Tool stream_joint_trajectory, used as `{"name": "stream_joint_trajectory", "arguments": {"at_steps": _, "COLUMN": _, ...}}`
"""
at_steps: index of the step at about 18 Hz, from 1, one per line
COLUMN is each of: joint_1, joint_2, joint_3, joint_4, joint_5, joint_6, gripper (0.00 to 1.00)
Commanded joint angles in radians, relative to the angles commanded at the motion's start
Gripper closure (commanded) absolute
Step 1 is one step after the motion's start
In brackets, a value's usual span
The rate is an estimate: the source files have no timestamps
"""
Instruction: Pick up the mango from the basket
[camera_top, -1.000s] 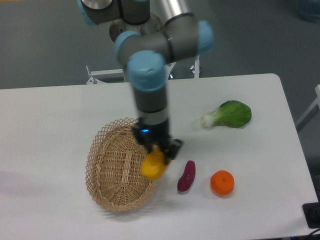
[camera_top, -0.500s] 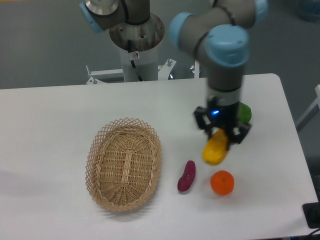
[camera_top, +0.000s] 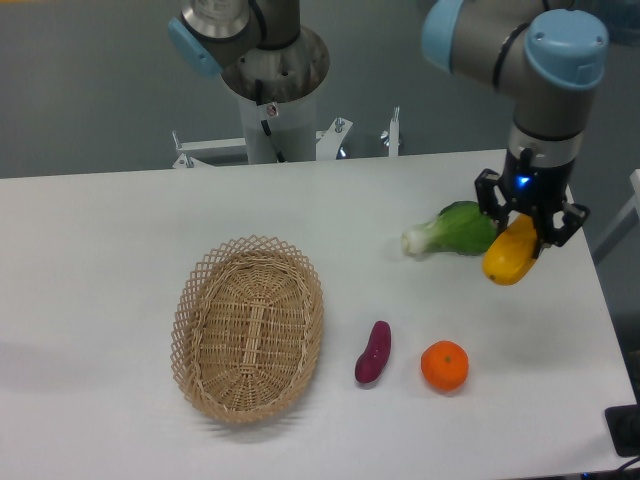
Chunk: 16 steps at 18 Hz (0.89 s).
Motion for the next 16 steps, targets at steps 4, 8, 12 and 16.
{"name": "stream_joint_trajectory", "arguments": {"at_steps": 4, "joint_1": -0.003, "joint_2": -0.011, "joint_3": -0.003, "joint_4": 0.003, "joint_5": 0.003, "joint_6": -0.003, "gripper": 0.5}}
{"name": "stream_joint_trajectory", "arguments": {"at_steps": 8, "joint_1": -0.008, "joint_2": -0.015, "joint_3": -0.005, "joint_4": 0.005, "joint_5": 0.003, "joint_6": -0.015, "gripper": 0.5}}
{"name": "stream_joint_trajectory", "arguments": {"at_steps": 12, "joint_1": -0.012, "joint_2": -0.015, "joint_3": -0.005, "joint_4": 0.005, "joint_5": 0.006, "joint_6": -0.018, "gripper": 0.5}}
{"name": "stream_joint_trajectory", "arguments": {"at_steps": 16, "joint_1": -0.012, "joint_2": -0.014, "joint_3": -0.003, "joint_4": 0.005, "joint_5": 0.005, "joint_6": -0.017, "gripper": 0.49}}
